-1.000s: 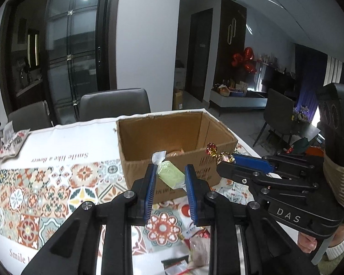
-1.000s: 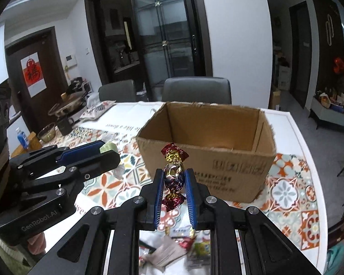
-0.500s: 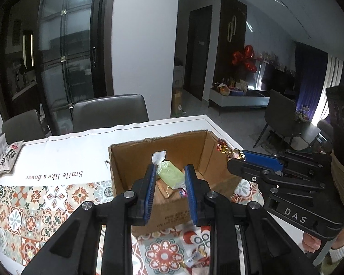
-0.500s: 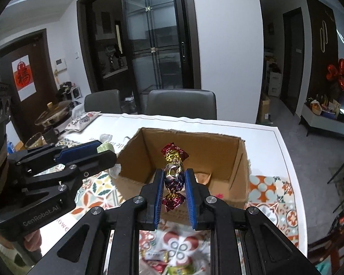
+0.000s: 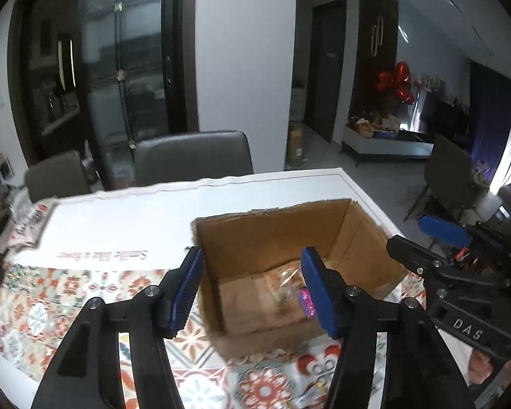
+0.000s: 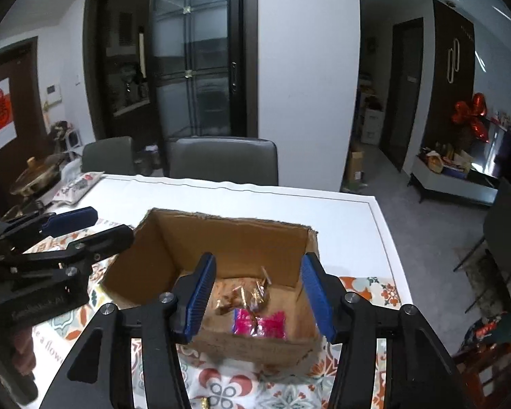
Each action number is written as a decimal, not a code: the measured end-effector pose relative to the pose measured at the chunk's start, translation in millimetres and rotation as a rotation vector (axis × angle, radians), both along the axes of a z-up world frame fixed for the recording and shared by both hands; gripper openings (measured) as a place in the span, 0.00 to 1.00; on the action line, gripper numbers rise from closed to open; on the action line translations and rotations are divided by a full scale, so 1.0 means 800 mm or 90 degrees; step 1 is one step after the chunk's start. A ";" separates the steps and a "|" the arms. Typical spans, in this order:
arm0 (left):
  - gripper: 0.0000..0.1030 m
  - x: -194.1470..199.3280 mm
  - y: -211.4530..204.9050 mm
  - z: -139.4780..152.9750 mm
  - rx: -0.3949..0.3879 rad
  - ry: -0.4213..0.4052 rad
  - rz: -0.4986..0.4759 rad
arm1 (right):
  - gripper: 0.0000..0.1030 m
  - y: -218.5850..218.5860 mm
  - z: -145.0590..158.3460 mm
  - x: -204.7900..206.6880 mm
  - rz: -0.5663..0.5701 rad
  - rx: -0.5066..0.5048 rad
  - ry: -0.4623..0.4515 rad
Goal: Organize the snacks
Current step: 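Carry both candies over the box and open both tools to release them, then grasp the green-yellow packet with the right tool while the left tool grasps the white packet, then carry both packets over the box and open both tools to drop them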
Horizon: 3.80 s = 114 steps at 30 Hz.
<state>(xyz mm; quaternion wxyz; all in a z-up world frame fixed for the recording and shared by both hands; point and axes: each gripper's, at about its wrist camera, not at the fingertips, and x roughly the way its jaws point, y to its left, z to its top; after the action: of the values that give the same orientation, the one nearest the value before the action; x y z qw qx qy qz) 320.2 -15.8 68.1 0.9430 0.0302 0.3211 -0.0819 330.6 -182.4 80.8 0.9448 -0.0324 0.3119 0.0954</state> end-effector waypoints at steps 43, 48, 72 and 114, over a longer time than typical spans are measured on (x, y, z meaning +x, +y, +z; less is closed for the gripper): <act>0.55 -0.176 -0.038 -0.145 -0.019 0.111 -0.082 | 0.52 -0.012 -0.157 -0.166 0.099 0.042 0.138; 0.51 -0.170 -0.038 -0.167 -0.030 0.145 -0.084 | 0.52 -0.010 -0.177 -0.158 0.107 0.028 0.171; 0.38 -0.141 -0.061 -0.231 -0.023 0.234 -0.078 | 0.52 0.000 -0.231 -0.107 0.141 -0.001 0.249; 0.27 -0.152 -0.040 -0.174 -0.070 0.155 -0.065 | 0.20 -0.001 -0.198 -0.132 0.095 0.006 0.179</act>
<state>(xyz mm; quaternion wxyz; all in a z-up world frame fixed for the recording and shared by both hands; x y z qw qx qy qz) 199.0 -47.5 -70.8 0.8919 -0.0151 0.4263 -0.1502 225.2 -183.4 -77.7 0.8822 -0.0372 0.4375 0.1701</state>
